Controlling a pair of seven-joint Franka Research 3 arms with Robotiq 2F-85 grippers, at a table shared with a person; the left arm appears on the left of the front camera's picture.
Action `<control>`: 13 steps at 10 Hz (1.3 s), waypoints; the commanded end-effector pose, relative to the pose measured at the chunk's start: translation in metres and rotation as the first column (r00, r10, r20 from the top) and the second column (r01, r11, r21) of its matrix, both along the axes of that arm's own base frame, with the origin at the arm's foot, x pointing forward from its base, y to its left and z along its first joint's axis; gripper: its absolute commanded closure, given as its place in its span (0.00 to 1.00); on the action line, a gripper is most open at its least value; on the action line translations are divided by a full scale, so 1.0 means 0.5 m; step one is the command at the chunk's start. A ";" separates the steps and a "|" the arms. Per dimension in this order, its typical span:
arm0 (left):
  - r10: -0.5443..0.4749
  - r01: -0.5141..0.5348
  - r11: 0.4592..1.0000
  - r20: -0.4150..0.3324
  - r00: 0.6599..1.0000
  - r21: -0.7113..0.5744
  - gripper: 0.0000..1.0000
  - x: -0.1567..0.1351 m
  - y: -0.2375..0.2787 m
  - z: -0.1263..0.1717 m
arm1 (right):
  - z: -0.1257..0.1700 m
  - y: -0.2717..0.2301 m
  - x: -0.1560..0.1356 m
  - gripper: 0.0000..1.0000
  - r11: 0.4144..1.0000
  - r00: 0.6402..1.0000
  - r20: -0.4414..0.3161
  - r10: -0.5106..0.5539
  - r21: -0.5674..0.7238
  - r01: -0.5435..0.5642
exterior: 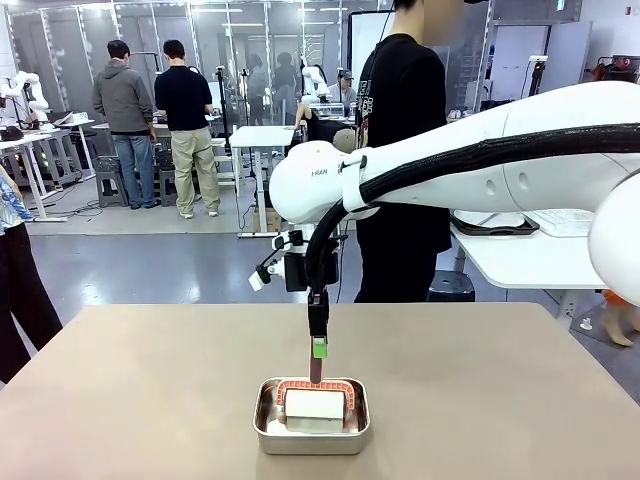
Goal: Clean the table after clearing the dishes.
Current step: When the right (or left) Handle tray is removed, use the right hand (or left hand) to clean the right (or left) side of the table with the Lint Roller.
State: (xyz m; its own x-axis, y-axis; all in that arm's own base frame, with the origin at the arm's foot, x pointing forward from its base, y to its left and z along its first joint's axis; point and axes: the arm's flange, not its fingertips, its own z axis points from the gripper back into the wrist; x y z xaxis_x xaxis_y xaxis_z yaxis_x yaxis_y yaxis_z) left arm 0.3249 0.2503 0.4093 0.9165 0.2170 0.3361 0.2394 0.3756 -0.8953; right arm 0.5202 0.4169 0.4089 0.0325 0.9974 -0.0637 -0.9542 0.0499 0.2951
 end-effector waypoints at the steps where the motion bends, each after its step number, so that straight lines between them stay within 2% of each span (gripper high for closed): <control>1: 0.008 -0.008 1.000 -0.014 1.000 0.005 0.00 -0.006 0.001 0.008 | 0.006 0.016 -0.006 0.80 1.000 0.999 -0.012 -0.029 0.011 0.029; 2: 0.008 -0.008 1.000 -0.014 1.000 0.005 0.00 -0.006 0.001 0.008 | 0.003 0.017 -0.004 0.71 0.999 0.999 -0.010 -0.031 0.007 0.031; 3: 0.008 -0.008 1.000 -0.014 1.000 0.005 0.00 -0.006 0.001 0.008 | 0.000 0.016 -0.002 0.99 0.999 0.999 -0.013 -0.035 0.005 0.035; 4: 0.008 -0.008 1.000 -0.014 1.000 0.005 0.00 -0.006 0.001 0.008 | -0.001 0.014 0.000 0.90 0.999 0.999 -0.014 -0.037 0.003 0.037; 5: 0.008 -0.008 1.000 -0.014 1.000 0.005 0.00 -0.006 0.001 0.008 | 0.000 0.012 0.001 1.00 0.999 0.999 -0.011 -0.038 0.004 0.038; 9: 0.008 -0.008 1.000 -0.014 1.000 0.005 0.00 -0.006 0.001 0.008 | 0.012 0.011 0.003 0.98 0.997 0.999 -0.001 -0.050 0.050 0.050; 10: 0.008 -0.008 1.000 -0.014 1.000 0.005 0.00 -0.006 0.001 0.008 | 0.012 0.003 0.005 1.00 0.995 0.998 -0.023 -0.065 0.072 0.067; 11: 0.008 -0.008 1.000 -0.014 1.000 0.005 0.00 -0.006 0.001 0.008 | 0.002 0.006 0.004 1.00 1.000 1.000 -0.011 -0.013 0.012 0.013; 13: 0.008 -0.008 1.000 -0.014 1.000 0.005 0.00 -0.006 0.001 0.008 | 0.002 0.006 0.004 1.00 1.000 1.000 -0.011 -0.013 0.012 0.013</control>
